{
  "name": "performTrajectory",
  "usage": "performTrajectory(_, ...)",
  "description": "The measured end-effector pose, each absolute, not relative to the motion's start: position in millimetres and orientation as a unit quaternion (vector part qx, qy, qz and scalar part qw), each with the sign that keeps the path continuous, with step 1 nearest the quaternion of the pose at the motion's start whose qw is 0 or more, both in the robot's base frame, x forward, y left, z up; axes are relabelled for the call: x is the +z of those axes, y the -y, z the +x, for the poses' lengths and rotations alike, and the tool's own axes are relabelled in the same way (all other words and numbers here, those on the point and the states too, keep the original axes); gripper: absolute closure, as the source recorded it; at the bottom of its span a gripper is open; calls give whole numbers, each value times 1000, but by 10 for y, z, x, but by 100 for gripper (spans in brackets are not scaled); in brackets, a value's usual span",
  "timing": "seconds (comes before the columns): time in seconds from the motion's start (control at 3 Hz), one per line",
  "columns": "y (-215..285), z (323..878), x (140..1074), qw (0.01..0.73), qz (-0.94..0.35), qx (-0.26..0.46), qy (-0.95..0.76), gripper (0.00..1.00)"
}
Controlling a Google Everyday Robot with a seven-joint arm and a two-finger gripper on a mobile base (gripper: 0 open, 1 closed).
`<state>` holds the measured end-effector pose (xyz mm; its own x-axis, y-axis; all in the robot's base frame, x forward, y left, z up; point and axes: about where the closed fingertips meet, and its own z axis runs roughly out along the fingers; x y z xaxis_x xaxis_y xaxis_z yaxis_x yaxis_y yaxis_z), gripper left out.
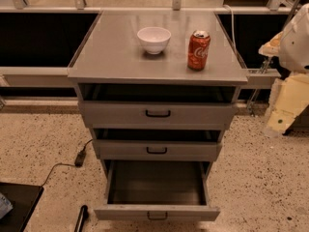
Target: Close bottom drawer
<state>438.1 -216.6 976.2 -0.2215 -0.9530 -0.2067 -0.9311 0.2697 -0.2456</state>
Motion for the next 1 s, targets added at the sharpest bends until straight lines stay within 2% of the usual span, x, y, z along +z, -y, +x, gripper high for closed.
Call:
performTrajectory(0.67, 2164, 4335, 9734, 167, -607, -31, -776, 0)
performTrajectory(1.0, 2225, 4233, 9221, 185, -614, 17, -767, 0)
